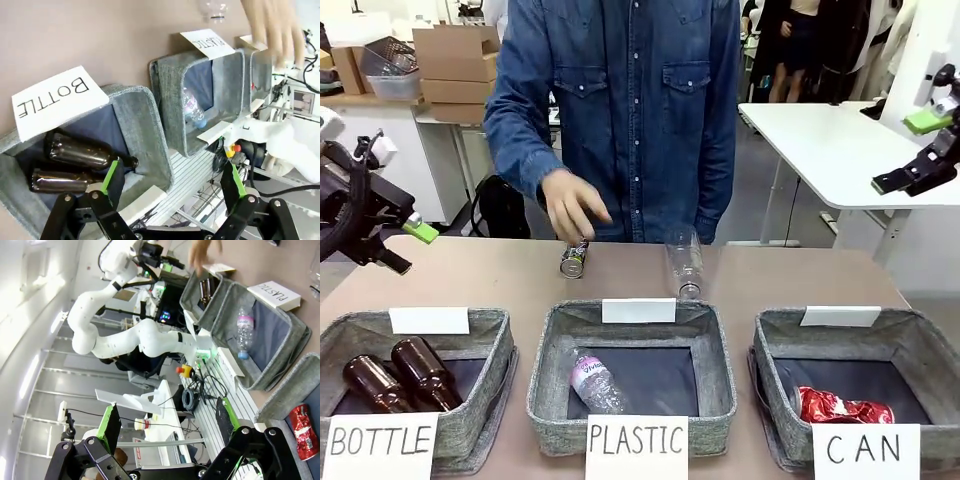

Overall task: Sort the can waste into the basket.
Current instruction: Pick up the can waste from the table and place it in the right Fabric basket.

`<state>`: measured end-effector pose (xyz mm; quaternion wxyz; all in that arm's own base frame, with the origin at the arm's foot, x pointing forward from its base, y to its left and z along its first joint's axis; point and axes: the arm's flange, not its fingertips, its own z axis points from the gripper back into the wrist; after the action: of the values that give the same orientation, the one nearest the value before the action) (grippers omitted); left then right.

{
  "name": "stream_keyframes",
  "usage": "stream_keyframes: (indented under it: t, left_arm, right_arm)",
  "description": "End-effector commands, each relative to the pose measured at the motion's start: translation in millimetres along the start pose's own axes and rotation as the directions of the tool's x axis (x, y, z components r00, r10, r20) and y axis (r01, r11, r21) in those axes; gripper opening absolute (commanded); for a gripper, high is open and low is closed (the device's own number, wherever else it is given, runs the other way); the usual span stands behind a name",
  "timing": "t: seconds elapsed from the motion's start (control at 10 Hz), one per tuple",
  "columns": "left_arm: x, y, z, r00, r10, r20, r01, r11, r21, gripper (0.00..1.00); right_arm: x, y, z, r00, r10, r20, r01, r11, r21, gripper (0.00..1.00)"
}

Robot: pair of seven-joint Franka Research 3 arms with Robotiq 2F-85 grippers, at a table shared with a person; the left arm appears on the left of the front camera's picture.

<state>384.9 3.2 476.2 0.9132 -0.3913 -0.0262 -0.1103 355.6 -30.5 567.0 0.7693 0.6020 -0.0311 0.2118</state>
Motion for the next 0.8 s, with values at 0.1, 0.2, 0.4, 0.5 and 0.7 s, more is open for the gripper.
stream_keyframes:
  t: [0.1,0.2,0.4,0.5,0.7]
  left_arm:
    - [-5.7,-23.7,-2.8,0.977,0.107,0.184,-0.126,0.988,0.092,1.00]
    - [22.1,-42.5,-28.1,0.978,0.103,0.180,-0.133,0.978,0.164,1.00]
    - [94.5,-63.7,-80.9,0.980,0.150,0.133,-0.181,0.946,0.269,1.00]
    - [124.3,-66.2,-105.9,0.972,0.189,0.141,-0.228,0.910,0.347,1.00]
    - [174.6,-62.7,-159.2,0.967,0.209,0.144,-0.252,0.856,0.451,1.00]
  right_arm:
    - [-1.4,0.3,3.0,1.000,0.016,-0.013,-0.016,1.000,-0.002,1.00]
    - [-1.4,0.3,3.0,1.000,0.016,-0.013,-0.016,1.000,-0.002,1.00]
    - [-1.4,0.3,3.0,1.000,0.016,-0.013,-0.016,1.000,-0.002,1.00]
    - [-1.4,0.3,3.0,1.000,0.016,-0.013,-0.016,1.000,-0.002,1.00]
    - [-1.4,0.3,3.0,1.000,0.016,-0.013,-0.016,1.000,-0.002,1.00]
